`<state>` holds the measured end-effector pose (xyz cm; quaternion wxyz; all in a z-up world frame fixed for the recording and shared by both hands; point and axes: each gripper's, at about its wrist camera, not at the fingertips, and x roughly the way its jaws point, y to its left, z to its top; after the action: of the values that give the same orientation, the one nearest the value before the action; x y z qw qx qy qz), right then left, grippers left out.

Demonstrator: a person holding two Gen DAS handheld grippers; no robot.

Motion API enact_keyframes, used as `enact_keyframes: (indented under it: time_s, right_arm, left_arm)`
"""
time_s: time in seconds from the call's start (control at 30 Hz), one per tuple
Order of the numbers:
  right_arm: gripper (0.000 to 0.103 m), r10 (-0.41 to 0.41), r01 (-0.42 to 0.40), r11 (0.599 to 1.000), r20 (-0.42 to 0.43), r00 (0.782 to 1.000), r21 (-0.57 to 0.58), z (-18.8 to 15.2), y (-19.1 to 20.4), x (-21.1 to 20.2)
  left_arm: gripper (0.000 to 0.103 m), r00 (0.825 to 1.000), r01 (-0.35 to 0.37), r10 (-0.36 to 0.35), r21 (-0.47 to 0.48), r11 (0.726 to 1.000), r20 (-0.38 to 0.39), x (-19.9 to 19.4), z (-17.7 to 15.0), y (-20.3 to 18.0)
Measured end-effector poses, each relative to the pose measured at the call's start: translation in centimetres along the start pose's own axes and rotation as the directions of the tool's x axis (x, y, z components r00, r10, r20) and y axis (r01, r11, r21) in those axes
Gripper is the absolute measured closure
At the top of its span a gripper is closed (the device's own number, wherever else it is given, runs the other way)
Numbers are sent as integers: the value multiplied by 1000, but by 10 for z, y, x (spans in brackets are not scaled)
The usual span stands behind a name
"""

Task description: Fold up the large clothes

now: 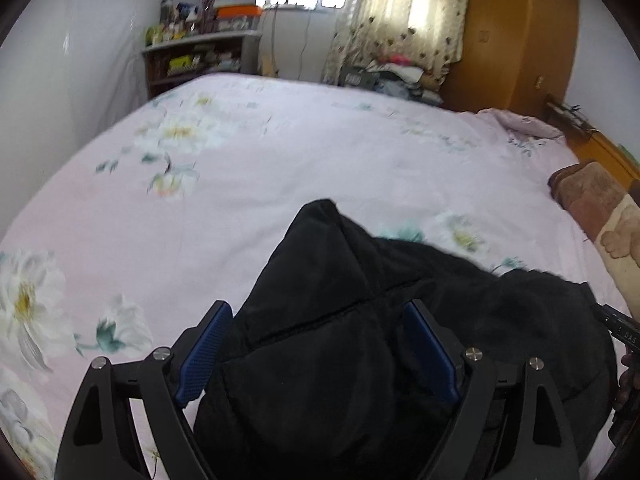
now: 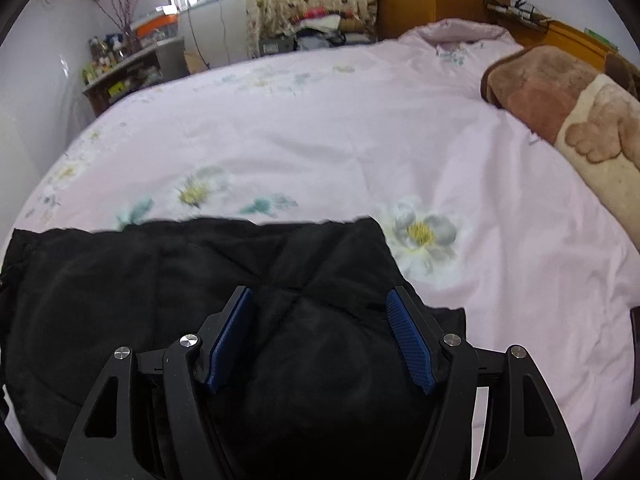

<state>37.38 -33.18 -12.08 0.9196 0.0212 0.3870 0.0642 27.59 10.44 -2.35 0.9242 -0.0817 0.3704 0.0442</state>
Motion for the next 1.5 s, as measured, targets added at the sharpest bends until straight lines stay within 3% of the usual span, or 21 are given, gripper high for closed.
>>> enact_keyframes:
  time_s: [0.1, 0.17, 0.3, 0.4, 0.53, 0.63, 0.67, 0.77, 0.9, 1.2, 1.4, 1.5]
  right_arm:
    - [34, 21, -20, 1000, 40, 999, -23, 6, 14, -10]
    - [34, 18, -16, 999, 37, 999, -40, 10, 23, -5]
    - [34, -4, 5, 999, 23, 1000, -37, 10, 21, 6]
    - [34, 7, -8, 1000, 35, 999, 3, 7, 10, 3]
    - [34, 2, -2, 1000, 27, 1000, 17, 5, 7, 12]
    - [34, -25, 25, 1000, 11, 1000, 1, 6, 5, 26]
    - [34, -46, 46, 999, 1, 999, -9, 4, 3, 32]
    - [34, 2, -1, 999, -39, 999, 46, -2, -7, 56]
    - [34, -16, 16, 999, -16, 1000, 30, -8, -1, 75]
    - [34, -41, 41, 999, -6, 999, 29, -13, -4, 90]
    - [35, -56, 59, 998, -73, 996, 35, 2, -7, 71]
    - [35, -39, 41, 998, -28, 999, 45, 10, -6, 32]
  left_arm:
    - [15, 999, 14, -16, 55, 998, 35, -4, 17, -24]
    - [19, 999, -30, 28, 75, 997, 32, 1, 28, -30]
    - [21, 985, -139, 140, -18, 990, 95, -19, 39, -4]
    - [23, 992, -24, 31, -58, 998, 122, -31, 37, 3]
    - [23, 996, 33, -42, 117, 993, 79, 7, 28, -38]
    - [35, 997, -50, 56, 101, 994, -55, 63, 8, -28]
    - [33, 996, -34, 39, 59, 998, -76, 72, 0, -17]
    - [33, 999, -25, 25, 7, 1000, -41, 76, -17, -1]
    - [33, 997, -81, 81, 40, 996, 9, 78, -28, -11]
    - [32, 997, -81, 81, 9, 997, 21, 91, -35, -3]
    - [33, 995, -84, 85, 21, 996, -50, 74, -11, -5]
    - [33, 998, -61, 61, -29, 998, -9, 37, 5, 2]
